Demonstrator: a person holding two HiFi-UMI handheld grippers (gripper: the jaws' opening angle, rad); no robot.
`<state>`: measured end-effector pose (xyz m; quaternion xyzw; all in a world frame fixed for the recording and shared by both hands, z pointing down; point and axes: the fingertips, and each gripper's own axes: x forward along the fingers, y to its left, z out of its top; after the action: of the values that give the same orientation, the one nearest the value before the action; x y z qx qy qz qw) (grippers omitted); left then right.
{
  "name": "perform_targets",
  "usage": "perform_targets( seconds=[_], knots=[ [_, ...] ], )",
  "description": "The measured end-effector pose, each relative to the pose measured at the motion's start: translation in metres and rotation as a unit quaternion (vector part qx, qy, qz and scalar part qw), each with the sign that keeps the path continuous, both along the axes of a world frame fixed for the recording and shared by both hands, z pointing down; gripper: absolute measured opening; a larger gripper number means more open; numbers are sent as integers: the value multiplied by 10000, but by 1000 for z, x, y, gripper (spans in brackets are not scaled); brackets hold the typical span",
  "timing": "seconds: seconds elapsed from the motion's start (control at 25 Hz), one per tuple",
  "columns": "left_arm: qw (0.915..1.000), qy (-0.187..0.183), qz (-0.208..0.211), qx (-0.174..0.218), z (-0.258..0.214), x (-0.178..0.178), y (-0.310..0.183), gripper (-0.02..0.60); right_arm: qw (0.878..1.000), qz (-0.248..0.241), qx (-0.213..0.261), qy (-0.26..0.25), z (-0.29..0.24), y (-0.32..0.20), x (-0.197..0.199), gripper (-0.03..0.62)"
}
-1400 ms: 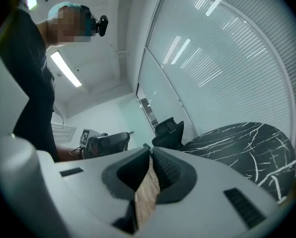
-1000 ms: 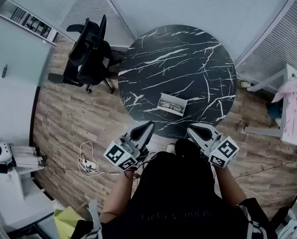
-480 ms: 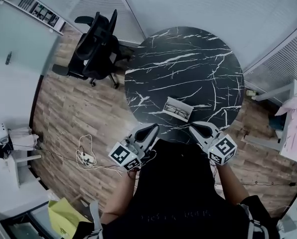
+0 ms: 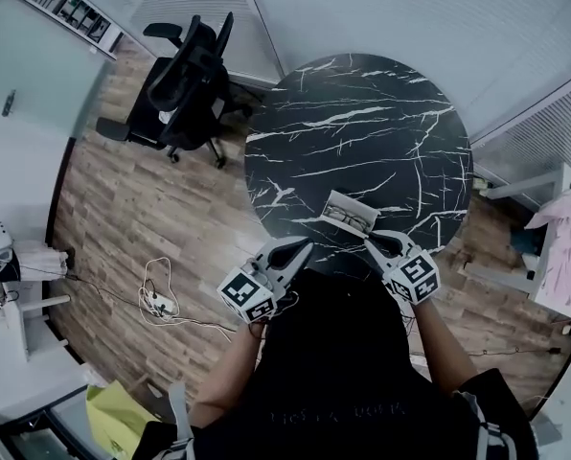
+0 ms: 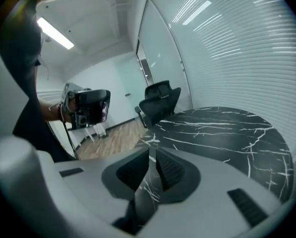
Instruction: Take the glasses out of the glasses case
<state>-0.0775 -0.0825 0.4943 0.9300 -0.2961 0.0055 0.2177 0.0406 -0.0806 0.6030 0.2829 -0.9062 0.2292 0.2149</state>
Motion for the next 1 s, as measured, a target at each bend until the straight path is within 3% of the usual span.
perform_targets(
  seconds=[0.32,0.52,1.0],
  knots=[
    [9996,-124,187,-153,20,-6,1,20,9972,-247,-191,685,44,-5,-9,40],
    [9994,-113,161,-277,26,-13,1,20,9944,-227,-510,901,71,-15,-11,40],
    [9990,-96,131,-414,37,-22,-5,19,9857,-467,-626,1496,108,-31,-18,40]
  ],
)
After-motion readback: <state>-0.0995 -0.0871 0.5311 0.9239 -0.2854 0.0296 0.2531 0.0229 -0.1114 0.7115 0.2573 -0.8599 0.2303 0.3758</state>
